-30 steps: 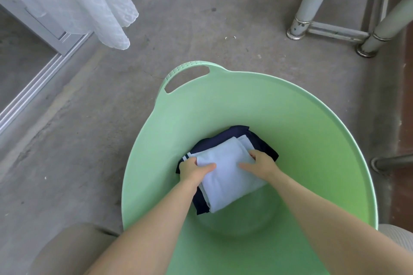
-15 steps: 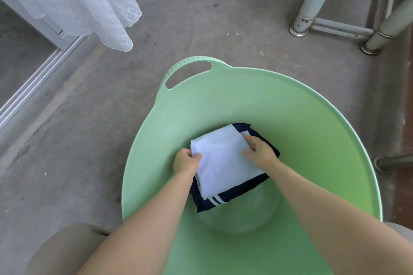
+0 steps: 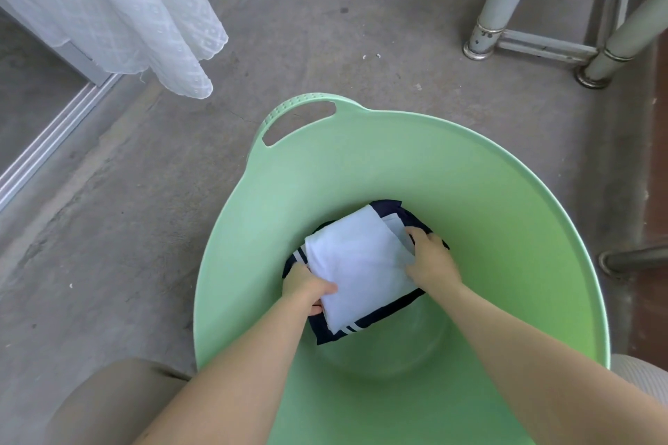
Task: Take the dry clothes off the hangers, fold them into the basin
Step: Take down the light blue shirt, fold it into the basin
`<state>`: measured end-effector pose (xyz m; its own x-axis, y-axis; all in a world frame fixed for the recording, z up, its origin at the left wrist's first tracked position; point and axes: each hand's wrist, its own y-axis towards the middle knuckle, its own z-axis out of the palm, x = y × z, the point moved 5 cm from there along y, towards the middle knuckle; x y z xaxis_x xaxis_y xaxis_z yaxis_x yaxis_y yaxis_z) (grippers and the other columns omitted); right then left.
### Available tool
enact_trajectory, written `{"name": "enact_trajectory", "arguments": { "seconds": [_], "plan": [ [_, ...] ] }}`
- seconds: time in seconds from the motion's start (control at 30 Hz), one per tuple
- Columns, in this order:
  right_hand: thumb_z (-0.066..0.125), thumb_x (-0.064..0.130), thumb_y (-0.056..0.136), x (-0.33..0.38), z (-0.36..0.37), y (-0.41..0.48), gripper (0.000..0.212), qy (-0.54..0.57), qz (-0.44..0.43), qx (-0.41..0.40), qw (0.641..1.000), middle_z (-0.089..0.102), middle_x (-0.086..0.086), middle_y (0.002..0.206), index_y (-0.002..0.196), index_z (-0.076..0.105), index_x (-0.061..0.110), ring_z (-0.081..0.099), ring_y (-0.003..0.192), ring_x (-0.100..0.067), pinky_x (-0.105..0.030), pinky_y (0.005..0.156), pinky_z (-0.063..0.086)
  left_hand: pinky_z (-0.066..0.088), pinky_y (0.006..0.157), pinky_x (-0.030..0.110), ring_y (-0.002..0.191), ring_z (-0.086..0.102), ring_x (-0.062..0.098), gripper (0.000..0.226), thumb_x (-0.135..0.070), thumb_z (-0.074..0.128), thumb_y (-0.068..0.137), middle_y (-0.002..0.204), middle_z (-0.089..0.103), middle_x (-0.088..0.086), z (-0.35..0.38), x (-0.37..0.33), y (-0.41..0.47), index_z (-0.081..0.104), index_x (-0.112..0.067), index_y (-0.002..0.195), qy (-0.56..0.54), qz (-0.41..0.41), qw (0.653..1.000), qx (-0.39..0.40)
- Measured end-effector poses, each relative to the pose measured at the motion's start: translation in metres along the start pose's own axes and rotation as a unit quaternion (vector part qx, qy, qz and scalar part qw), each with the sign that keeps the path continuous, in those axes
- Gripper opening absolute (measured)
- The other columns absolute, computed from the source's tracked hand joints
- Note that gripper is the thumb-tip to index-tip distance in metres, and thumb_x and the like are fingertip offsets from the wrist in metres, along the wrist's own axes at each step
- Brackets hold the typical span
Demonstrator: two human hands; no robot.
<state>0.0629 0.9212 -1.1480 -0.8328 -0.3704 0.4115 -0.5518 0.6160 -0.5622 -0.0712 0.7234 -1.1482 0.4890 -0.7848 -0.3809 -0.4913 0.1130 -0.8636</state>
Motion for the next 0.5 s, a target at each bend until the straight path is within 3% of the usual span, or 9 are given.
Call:
{"name": "enact_trajectory", "arguments": {
  "seconds": [0.07, 0.1, 0.17, 0.2, 0.23, 0.27, 0.33, 0.5],
  "plan": [
    [0.050, 0.004, 0.082, 0.022, -0.004, -0.005, 0.068, -0.090, -0.088, -0.051, 0.991, 0.040, -0.005, 0.135, 0.143, 0.032, 0.027, 0.044, 0.111, -0.028, -0.033, 0.083, 0.045, 0.050, 0.061, 0.035, 0.094, 0.060, 0.028, 0.053, -0.022, 0.077, 0.070, 0.110, 0.055, 0.003, -0.010, -0.017, -0.008, 0.043, -0.011, 0.110, 0.117, 0.086, 0.984, -0.099],
    [0.052, 0.005, 0.082, 0.035, -0.006, -0.006, 0.069, -0.131, -0.151, -0.065, 0.978, 0.036, -0.002, 0.142, 0.144, 0.032, 0.028, 0.041, 0.119, -0.027, -0.034, 0.090, 0.044, 0.048, 0.062, 0.034, 0.096, 0.057, 0.028, 0.059, -0.030, 0.078, 0.069, 0.110, 0.049, 0.002, -0.014, -0.030, -0.015, 0.041, -0.013, 0.112, 0.216, 0.152, 0.949, -0.172],
    [0.053, 0.009, 0.084, 0.053, 0.003, -0.007, 0.071, -0.200, -0.248, -0.014, 0.948, 0.023, 0.002, 0.153, 0.146, 0.029, 0.032, 0.029, 0.135, -0.024, -0.034, 0.101, 0.038, 0.048, 0.078, 0.036, 0.113, 0.047, 0.027, 0.072, -0.041, 0.078, 0.070, 0.126, 0.041, 0.004, -0.008, -0.050, -0.030, 0.039, -0.018, 0.126, 0.406, 0.309, 0.821, -0.255],
    [0.054, 0.011, 0.086, 0.057, 0.008, -0.006, 0.072, -0.232, -0.266, 0.027, 0.935, 0.016, 0.004, 0.156, 0.148, 0.026, 0.033, 0.023, 0.140, -0.021, -0.034, 0.105, 0.035, 0.044, 0.092, 0.035, 0.127, 0.037, 0.027, 0.081, -0.044, 0.076, 0.072, 0.139, 0.033, 0.005, 0.002, -0.054, -0.034, 0.033, -0.019, 0.136, 0.477, 0.366, 0.766, -0.229],
    [0.055, 0.013, 0.086, 0.056, 0.013, -0.005, 0.074, -0.261, -0.261, 0.064, 0.927, 0.011, 0.006, 0.158, 0.148, 0.022, 0.035, 0.019, 0.143, -0.019, -0.034, 0.106, 0.033, 0.036, 0.104, 0.036, 0.140, 0.022, 0.026, 0.090, -0.047, 0.074, 0.074, 0.151, 0.020, 0.005, 0.011, -0.050, -0.031, 0.024, -0.020, 0.144, 0.535, 0.384, 0.732, -0.175],
    [0.056, 0.014, 0.086, 0.053, 0.015, -0.003, 0.077, -0.281, -0.239, 0.087, 0.925, 0.006, 0.007, 0.159, 0.149, 0.018, 0.037, 0.018, 0.143, -0.018, -0.034, 0.105, 0.034, 0.028, 0.110, 0.038, 0.146, 0.008, 0.024, 0.098, -0.049, 0.072, 0.075, 0.157, 0.006, 0.002, 0.017, -0.042, -0.024, 0.015, -0.021, 0.149, 0.578, 0.367, 0.718, -0.122],
    [0.054, 0.012, 0.086, 0.044, 0.016, 0.003, 0.081, -0.306, -0.191, 0.097, 0.928, 0.001, 0.006, 0.160, 0.149, 0.011, 0.041, 0.019, 0.142, -0.020, -0.036, 0.101, 0.037, 0.022, 0.114, 0.043, 0.147, -0.007, 0.022, 0.111, -0.050, 0.073, 0.073, 0.159, -0.011, -0.003, 0.017, -0.027, -0.007, -0.001, -0.023, 0.151, 0.610, 0.298, 0.730, -0.072],
    [0.048, 0.004, 0.085, 0.034, 0.013, 0.000, 0.082, -0.280, -0.148, 0.104, 0.943, 0.009, 0.006, 0.158, 0.148, 0.013, 0.042, 0.025, 0.137, -0.023, -0.035, 0.095, 0.044, 0.026, 0.111, 0.045, 0.147, -0.005, 0.023, 0.125, -0.048, 0.081, 0.064, 0.159, -0.015, -0.003, 0.013, -0.025, -0.002, -0.007, -0.027, 0.151, 0.627, 0.277, 0.725, -0.069]
  ]
}}
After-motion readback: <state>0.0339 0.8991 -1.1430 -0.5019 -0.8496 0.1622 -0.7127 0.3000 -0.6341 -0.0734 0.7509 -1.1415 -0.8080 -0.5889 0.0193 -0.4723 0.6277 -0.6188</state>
